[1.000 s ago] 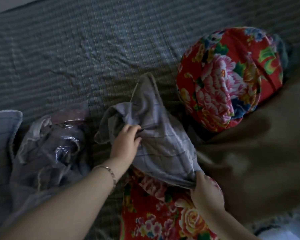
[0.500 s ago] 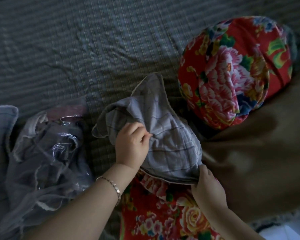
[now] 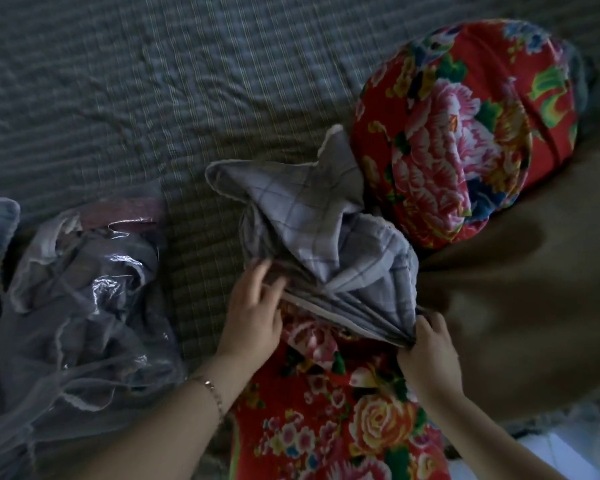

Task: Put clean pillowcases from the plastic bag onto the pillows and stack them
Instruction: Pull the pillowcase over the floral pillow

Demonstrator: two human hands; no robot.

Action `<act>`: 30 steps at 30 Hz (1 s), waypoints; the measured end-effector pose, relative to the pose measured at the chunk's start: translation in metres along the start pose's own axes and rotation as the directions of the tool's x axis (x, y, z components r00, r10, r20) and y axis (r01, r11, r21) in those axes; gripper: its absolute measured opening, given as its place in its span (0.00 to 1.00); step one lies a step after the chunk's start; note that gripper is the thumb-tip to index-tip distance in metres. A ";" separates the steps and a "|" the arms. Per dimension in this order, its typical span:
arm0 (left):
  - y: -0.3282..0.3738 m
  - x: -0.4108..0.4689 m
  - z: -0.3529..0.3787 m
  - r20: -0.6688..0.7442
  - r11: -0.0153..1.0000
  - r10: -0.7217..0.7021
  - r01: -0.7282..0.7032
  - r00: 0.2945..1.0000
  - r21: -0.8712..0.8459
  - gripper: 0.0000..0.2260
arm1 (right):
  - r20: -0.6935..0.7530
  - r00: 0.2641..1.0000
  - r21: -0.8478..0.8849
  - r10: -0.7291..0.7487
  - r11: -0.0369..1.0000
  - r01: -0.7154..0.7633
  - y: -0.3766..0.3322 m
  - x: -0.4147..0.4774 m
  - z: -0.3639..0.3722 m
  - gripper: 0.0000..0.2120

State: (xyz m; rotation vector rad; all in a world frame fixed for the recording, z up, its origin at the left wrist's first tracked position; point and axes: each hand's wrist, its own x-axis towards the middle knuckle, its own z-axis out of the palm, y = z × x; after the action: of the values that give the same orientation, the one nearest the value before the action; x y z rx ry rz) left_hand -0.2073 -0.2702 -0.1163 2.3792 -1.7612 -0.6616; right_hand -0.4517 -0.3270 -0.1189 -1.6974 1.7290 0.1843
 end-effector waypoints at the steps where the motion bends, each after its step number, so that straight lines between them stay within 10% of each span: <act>1: -0.002 -0.013 0.001 0.053 0.976 -0.180 0.185 0.982 -0.117 0.28 | 0.023 0.997 0.094 0.068 0.993 -0.070 -0.002 -0.001 0.003 0.08; 3: -0.003 -0.032 0.004 0.359 0.666 -0.540 0.647 0.761 -0.371 0.35 | 0.008 0.991 0.191 0.137 0.972 -0.136 -0.002 -0.005 0.008 0.10; 5: 0.000 -0.038 0.012 0.629 0.387 -0.539 0.828 0.561 -0.406 0.36 | -0.024 0.987 0.179 0.158 0.972 -0.152 -0.001 -0.012 0.013 0.16; 11: -0.006 -0.019 0.043 0.645 0.277 -0.654 0.919 0.395 -0.281 0.24 | 0.307 0.897 0.293 0.319 0.865 -0.408 -0.002 -0.033 0.001 0.29; 18: 0.028 -0.061 -0.006 0.760 0.337 -0.204 0.773 0.617 -0.538 0.08 | 0.496 0.837 0.494 0.231 0.718 -0.490 -0.035 -0.037 -0.018 0.14; 20: 0.036 -0.056 -0.023 0.700 0.322 -0.172 0.711 0.693 -0.625 0.09 | 0.548 0.825 0.551 0.138 0.683 -0.480 -0.049 -0.043 -0.025 0.24; 22: 0.041 -0.047 -0.027 0.627 0.441 -0.165 0.625 0.762 -0.644 0.18 | 0.571 0.812 0.474 0.120 0.759 -0.446 -0.058 -0.046 -0.028 0.39; 25: 0.057 -0.035 -0.034 0.455 0.688 0.015 0.321 0.890 -0.651 0.20 | 0.623 0.782 0.553 0.030 0.691 -0.466 -0.083 -0.041 -0.037 0.35; 30: 0.071 -0.043 -0.020 0.663 0.897 0.176 0.159 0.728 -0.413 0.20 | 0.508 0.786 0.231 0.353 0.823 -0.519 -0.100 -0.009 0.002 0.36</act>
State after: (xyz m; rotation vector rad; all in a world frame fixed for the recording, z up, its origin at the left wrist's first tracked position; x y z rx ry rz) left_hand -0.2726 -0.2561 -0.0624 1.9012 -1.5468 -1.9206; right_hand -0.3594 -0.3320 -0.0797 -0.8672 1.6513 0.4106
